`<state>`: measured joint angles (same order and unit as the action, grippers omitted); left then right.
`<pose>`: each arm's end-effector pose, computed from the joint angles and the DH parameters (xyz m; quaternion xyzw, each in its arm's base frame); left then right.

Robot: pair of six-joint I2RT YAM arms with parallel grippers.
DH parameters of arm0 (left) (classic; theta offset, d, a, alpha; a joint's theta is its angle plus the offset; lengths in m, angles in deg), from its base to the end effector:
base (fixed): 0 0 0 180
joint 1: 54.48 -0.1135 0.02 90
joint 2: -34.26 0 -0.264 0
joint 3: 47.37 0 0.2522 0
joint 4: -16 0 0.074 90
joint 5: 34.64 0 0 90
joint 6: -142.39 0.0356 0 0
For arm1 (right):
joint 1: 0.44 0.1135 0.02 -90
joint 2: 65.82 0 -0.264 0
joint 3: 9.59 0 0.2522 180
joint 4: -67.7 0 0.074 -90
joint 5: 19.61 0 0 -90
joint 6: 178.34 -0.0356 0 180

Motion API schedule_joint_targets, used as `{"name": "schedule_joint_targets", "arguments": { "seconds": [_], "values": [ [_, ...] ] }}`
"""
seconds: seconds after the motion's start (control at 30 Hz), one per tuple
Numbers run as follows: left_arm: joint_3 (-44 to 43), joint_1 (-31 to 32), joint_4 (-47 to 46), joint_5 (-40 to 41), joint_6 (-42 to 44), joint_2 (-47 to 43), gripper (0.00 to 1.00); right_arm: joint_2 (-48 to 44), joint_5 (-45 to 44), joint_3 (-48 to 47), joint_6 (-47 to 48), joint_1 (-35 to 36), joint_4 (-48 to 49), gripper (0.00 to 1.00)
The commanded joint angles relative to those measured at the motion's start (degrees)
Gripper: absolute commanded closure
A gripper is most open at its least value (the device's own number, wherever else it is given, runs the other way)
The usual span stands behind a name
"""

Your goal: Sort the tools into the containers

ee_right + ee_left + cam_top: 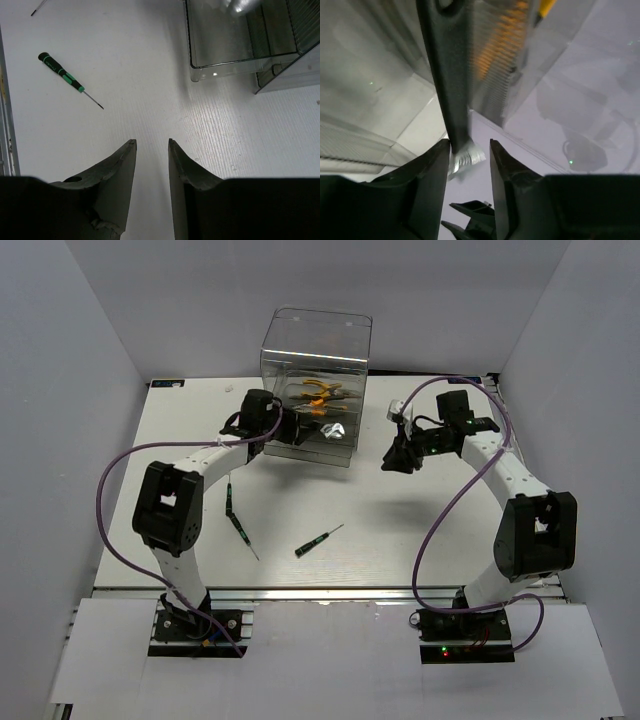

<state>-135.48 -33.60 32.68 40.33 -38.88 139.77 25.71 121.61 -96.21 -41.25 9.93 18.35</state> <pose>0.3901 -0.1587 0.2317 -0.4546 0.7510 -0.4502 0.1636 0.3241 0.0875 0.2777 -0.5289 0.6888 0.3033 0.3922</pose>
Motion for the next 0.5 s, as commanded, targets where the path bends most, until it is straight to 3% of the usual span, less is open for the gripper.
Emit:
{"name": "schedule_joint_targets", "arguments": {
  "seconds": [0.0,0.1,0.33,0.43,0.47],
  "values": [
    [-3.79,-0.23,-7.75,-0.18,-1.64,-0.66,0.50,-2.49,1.78,0.44,0.89,-0.35,0.88,0.62],
    [-3.00,-0.23,-8.89,-0.79,-1.20,-0.92,0.45,-2.49,1.86,0.18,2.21,-0.35,0.09,0.61],
    [0.16,-0.41,-16.00,-3.60,-0.06,-2.68,0.43,-1.62,3.00,-2.28,8.09,-0.26,-3.51,0.59],
    [-0.10,-0.75,-16.01,-5.01,5.28,-4.70,0.45,-1.00,5.11,-4.65,17.65,0.61,-9.04,0.56],
    [-0.10,-0.76,-15.75,-5.80,8.53,-6.44,0.48,-0.82,6.07,-5.70,26.56,1.75,-13.58,0.54]
  ]
}}
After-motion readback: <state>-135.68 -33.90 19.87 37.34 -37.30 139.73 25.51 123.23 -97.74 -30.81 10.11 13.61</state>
